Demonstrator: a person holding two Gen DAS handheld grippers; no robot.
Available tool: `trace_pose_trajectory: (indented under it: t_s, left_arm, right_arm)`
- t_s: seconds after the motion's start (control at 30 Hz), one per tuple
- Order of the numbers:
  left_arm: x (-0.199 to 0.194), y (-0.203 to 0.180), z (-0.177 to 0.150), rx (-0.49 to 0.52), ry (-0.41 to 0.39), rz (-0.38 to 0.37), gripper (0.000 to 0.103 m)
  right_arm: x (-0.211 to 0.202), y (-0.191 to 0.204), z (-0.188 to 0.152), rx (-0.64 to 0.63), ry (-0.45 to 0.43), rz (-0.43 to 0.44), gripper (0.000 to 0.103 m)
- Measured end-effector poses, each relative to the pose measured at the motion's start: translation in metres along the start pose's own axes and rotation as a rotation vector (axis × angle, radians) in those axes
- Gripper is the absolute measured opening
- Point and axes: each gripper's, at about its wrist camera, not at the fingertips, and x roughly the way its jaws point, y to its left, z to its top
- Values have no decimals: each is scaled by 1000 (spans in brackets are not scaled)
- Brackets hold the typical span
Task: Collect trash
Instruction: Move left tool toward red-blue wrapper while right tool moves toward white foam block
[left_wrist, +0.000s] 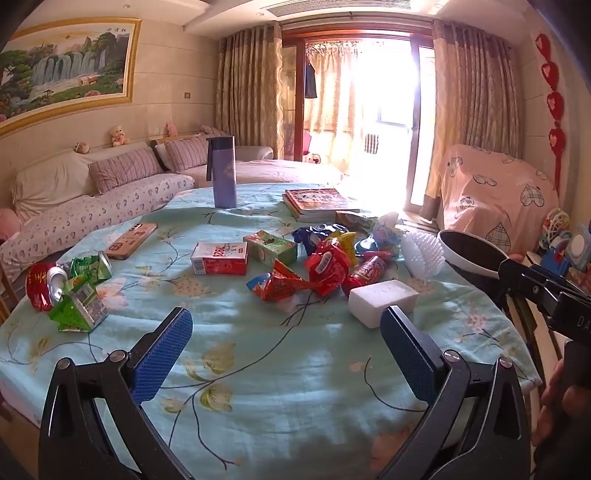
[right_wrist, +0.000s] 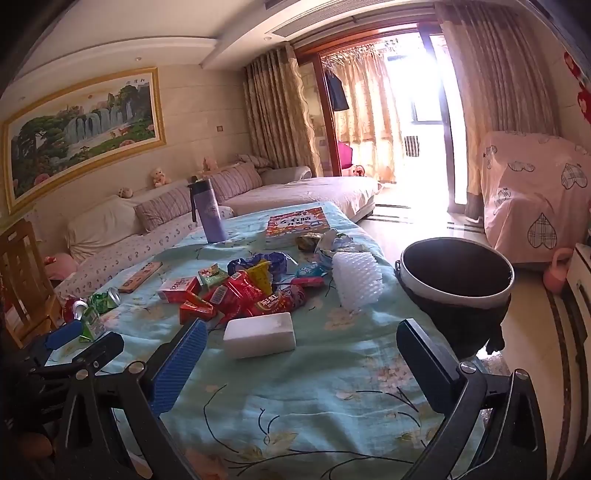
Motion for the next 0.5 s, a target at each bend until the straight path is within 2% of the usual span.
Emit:
trace_pose_trajectory:
  t_s: [0.5]
  left_arm:
    - [-1, -2, 2, 4, -2, -1, 103]
  right_arm:
    - [-1, 3, 0, -2, -7, 20, 103]
